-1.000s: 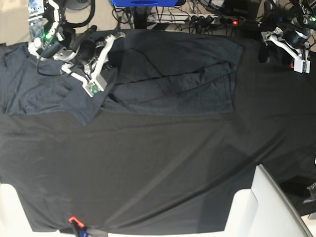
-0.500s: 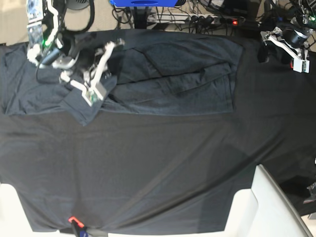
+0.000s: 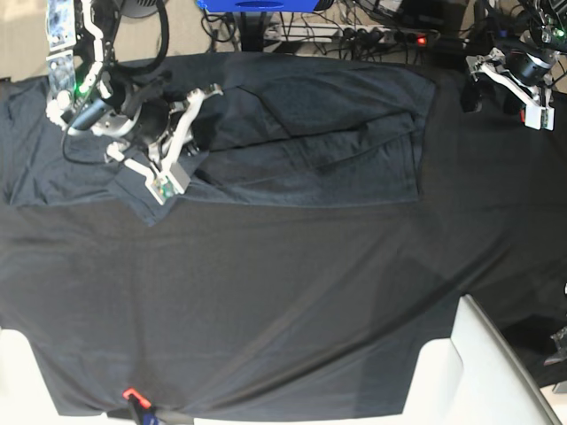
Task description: Fold the T-shirt properly
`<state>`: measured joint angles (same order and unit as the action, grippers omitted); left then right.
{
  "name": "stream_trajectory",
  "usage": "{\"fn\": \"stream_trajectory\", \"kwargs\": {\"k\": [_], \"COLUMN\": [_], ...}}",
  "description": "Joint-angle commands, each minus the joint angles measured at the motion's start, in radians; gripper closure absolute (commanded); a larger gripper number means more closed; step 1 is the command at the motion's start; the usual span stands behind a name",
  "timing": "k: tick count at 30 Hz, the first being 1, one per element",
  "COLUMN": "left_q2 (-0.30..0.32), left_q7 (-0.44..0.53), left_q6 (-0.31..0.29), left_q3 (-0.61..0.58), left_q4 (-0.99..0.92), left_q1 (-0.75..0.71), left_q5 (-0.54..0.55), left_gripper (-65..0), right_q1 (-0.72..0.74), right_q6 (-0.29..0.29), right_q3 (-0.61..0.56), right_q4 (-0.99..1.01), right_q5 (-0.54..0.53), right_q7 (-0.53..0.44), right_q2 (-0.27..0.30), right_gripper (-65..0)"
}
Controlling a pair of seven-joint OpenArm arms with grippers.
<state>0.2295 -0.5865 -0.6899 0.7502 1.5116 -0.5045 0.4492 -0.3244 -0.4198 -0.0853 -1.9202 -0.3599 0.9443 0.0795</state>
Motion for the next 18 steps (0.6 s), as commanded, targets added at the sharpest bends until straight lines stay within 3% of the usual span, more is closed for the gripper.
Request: {"fn": "stream_trajectory", "kwargs": {"k": [1,4,10,13,18], "left_q2": [0.012,0.012,0.012,0.012,0.012], "left_q7": [0.020,0.020,0.020,0.018,0.018], "left_q6": [-0.008,-0.008,-0.008,-0.008,-0.008], "left_q3": [0.007,0.007,0.007,0.007,0.007], "left_q4": [0.013,0.013,0.013,0.013,0.011], "left_q1": [-0.006,-0.006,-0.004,-0.004,-0.010], "left_q5": [0.016,0.016,0.016,0.016,0.016], "left_gripper": [-54.0,-54.0,-54.0,-54.0,-54.0], "right_q1": [0.006,0.024,0.060,0.072,0.181], "right_q6": [-0.004,-0.004,-0.004,-0.004,-0.004], "right_q3": [-0.001,-0.001,0.008,0.042,0.238], "right_q4": [0.001,0.055,0.121,0.081,0.178], "right_q5": [-0.011,-0.011,-0.011,-0.011,-0.008], "right_q7": [-0.015,-0.009,0.034,-0.008,-0.014], "right_q2": [0.001,0.001,0.003,0.018,0.019], "right_gripper": [-0.3,-1.7,-21.6,-23.4,-23.6]}}
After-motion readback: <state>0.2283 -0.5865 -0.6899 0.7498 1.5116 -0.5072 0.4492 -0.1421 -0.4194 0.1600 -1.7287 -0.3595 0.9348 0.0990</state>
